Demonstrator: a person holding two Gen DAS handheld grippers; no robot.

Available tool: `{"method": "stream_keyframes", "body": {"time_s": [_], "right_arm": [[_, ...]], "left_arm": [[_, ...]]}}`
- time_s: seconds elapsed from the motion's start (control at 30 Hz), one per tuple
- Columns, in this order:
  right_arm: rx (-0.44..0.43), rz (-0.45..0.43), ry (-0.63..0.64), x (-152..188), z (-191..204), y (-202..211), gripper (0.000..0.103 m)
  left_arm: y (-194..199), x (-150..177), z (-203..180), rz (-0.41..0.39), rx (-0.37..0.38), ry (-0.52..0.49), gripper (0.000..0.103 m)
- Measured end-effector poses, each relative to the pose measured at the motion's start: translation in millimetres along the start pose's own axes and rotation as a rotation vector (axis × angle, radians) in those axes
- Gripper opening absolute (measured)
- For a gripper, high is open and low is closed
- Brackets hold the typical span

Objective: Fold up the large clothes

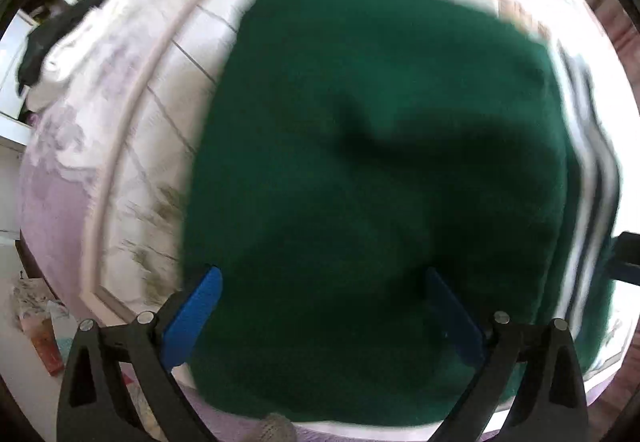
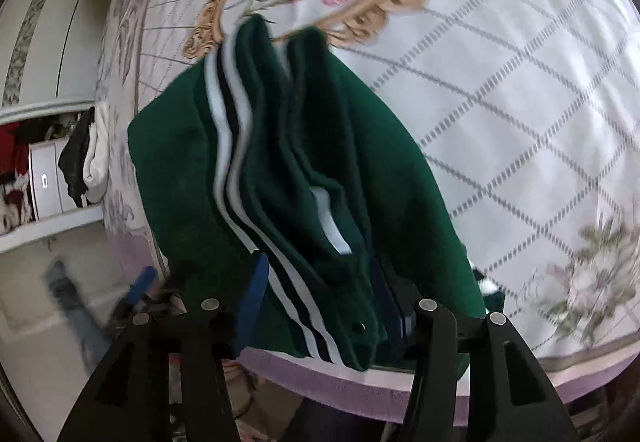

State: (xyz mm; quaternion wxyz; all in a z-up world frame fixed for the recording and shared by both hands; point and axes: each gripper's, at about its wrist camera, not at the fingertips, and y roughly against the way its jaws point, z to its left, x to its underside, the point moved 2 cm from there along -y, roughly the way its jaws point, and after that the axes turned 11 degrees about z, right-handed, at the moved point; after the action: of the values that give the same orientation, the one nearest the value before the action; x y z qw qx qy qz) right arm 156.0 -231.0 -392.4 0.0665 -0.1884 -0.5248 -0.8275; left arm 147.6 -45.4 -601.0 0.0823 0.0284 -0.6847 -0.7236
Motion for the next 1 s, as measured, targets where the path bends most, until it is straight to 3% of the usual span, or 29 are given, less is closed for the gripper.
{"method": "stream_keyframes", "body": {"time_s": [0.2, 0.33, 0.43, 0.53, 0.7, 0.73, 0.77, 0.8, 0.93, 1.0], "right_arm": [[0.004, 0.05, 0.016, 7, -10, -27, 0.055], [-0.015, 0.049, 0.033, 19, -12, -34, 0.055], [0.02, -0.051, 0.038, 24, -9, -28, 0.055], [-0.067, -0.168, 0.054, 23, 0, -7, 0.055], [-0.16, -0.199, 0.049, -11, 8, -4, 0.055], [-0.148, -0.191, 0.073, -19, 13, -9, 0.053], [-0.12, -0.199, 0.083, -24, 16, -11, 0.029], [-0.109, -0.207, 0.089, -26, 18, -13, 0.016], [-0.241, -0.272, -0.063, -11, 1, 15, 0.011], [-0.214, -0.308, -0.135, 1, -11, 20, 0.011]], "left_arm": [[-9, -3, 5, -0.041, 0.036, 0.016, 0.103], [-10, -11, 6, -0.018, 0.05, 0.001, 0.103], [-2, -17, 11, 0.014, 0.063, 0.0, 0.103], [17, -15, 26, -0.012, 0.04, 0.054, 0.103], [45, -13, 52, -0.061, -0.003, 0.168, 0.103], [48, -14, 57, -0.066, -0.011, 0.182, 0.103], [54, -14, 65, -0.077, -0.025, 0.203, 0.103], [54, -15, 78, -0.084, -0.039, 0.214, 0.103], [61, -14, 99, -0.104, -0.09, 0.253, 0.103], [61, -9, 100, -0.087, -0.118, 0.266, 0.103]]}}
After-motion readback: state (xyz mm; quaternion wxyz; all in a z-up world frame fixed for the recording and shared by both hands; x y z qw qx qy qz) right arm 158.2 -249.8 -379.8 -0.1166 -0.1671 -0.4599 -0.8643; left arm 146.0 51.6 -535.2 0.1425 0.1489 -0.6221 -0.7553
